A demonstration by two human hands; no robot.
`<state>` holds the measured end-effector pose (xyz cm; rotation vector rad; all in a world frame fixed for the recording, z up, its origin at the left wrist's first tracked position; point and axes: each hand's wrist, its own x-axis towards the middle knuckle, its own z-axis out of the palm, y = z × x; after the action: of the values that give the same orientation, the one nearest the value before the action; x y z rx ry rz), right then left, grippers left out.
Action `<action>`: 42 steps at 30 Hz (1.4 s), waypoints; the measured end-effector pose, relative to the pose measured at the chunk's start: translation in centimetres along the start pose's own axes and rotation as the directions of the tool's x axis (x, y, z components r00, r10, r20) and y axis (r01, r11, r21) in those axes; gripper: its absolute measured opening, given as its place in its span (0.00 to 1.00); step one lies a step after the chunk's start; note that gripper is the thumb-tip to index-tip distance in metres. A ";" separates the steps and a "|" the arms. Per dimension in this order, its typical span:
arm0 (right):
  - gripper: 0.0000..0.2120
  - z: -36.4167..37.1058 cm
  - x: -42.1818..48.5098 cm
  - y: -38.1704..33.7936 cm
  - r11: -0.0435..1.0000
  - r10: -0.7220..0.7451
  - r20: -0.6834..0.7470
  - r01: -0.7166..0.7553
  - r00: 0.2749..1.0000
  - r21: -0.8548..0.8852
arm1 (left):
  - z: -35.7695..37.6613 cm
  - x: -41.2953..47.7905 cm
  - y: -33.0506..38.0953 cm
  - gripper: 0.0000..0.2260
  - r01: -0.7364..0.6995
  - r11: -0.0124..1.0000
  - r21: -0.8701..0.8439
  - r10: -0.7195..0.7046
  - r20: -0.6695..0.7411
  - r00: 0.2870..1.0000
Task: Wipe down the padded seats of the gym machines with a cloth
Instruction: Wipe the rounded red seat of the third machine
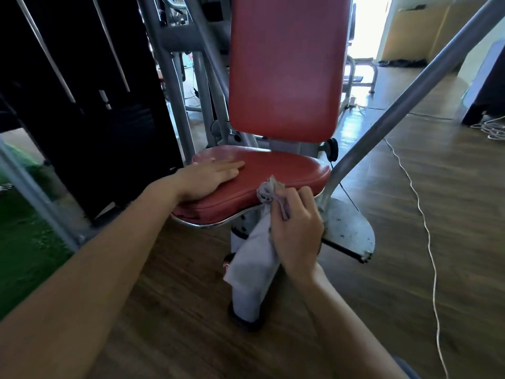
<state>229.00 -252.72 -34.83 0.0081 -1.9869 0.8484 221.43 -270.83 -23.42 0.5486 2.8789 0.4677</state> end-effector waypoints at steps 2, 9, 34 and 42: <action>0.03 -0.1 0.4 0.6 0.996 0.091 -0.064 -0.091 0.994 0.005 | -0.2 -0.3 0.6 0.21 -0.002 1.000 -0.028 0.002 -0.004 1.000; 0.02 1.7 -1.6 -2.2 0.996 0.023 -0.021 -0.021 1.000 0.086 | -0.1 -0.5 0.6 0.20 -0.024 0.999 -0.036 0.023 -0.010 1.000; 0.08 -2.5 0.8 0.9 0.969 0.219 -0.068 -0.209 0.973 0.135 | -0.4 0.6 0.9 0.18 0.001 0.999 -0.042 -0.004 -0.074 0.997; 0.07 -2.7 3.7 4.7 0.964 0.267 -0.088 -0.264 0.960 0.043 | 1.0 3.8 4.3 0.23 0.187 0.966 0.178 -0.177 -0.072 0.982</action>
<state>227.45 -246.50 -33.80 -0.2817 -1.9123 1.0317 219.59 -265.29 -23.36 0.2954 3.0081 0.1919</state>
